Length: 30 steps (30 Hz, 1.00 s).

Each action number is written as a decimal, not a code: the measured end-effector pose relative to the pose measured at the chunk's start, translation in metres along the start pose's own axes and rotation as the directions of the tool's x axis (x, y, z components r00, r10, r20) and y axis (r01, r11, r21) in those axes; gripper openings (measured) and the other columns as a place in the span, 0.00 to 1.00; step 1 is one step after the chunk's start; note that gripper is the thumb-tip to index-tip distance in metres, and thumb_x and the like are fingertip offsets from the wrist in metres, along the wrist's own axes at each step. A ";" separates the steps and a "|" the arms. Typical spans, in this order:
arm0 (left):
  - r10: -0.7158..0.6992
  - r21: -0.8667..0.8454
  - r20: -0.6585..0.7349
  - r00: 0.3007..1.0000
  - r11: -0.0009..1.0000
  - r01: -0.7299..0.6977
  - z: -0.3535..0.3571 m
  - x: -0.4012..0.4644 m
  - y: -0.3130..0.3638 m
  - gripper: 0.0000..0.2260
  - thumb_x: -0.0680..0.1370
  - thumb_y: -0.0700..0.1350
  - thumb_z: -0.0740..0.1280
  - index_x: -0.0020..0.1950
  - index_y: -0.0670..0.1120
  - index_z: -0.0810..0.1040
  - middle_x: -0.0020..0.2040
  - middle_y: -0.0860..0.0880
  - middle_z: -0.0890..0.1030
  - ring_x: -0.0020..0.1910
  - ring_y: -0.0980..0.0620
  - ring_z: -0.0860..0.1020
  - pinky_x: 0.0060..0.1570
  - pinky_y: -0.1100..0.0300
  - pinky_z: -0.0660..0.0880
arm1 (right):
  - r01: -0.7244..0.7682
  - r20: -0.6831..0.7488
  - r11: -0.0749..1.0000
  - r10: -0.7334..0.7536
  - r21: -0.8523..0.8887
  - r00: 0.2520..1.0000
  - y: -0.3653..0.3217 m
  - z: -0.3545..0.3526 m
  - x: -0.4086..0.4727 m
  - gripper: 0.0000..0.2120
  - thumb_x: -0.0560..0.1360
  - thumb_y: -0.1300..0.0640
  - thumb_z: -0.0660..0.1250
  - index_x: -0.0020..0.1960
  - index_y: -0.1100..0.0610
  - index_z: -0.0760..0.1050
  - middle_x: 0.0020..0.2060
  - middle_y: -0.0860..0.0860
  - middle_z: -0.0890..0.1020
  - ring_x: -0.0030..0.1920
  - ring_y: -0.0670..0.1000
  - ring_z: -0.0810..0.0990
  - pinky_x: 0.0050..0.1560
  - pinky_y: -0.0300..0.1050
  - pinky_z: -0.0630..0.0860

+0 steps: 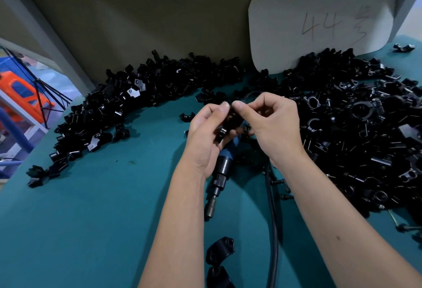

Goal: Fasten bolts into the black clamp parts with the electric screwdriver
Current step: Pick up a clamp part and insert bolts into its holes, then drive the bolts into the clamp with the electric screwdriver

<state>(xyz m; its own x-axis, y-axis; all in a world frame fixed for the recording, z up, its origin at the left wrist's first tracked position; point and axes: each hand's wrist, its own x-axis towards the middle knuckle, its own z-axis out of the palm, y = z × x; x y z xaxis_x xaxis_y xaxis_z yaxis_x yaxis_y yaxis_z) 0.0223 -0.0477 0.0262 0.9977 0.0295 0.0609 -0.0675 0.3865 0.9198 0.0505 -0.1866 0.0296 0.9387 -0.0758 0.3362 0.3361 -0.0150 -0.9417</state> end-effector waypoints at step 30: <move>-0.517 -0.157 0.062 0.853 0.839 0.520 -0.047 -0.004 0.021 0.09 0.78 0.51 0.58 0.40 0.51 0.62 0.26 0.53 0.59 0.19 0.58 0.55 0.16 0.65 0.49 | -0.477 0.100 0.795 0.477 0.375 0.873 -0.022 -0.019 0.012 0.20 0.73 0.42 0.75 0.57 0.52 0.77 0.44 0.49 0.82 0.39 0.47 0.84 0.45 0.45 0.84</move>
<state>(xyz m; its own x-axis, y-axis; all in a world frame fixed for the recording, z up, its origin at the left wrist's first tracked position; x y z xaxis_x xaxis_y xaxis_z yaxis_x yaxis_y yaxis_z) 0.0163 0.0033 0.0275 0.8867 -0.2321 -0.3999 0.4619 0.4842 0.7431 0.0528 -0.2061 0.0542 0.9876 0.0261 -0.1548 -0.1524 0.3980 -0.9047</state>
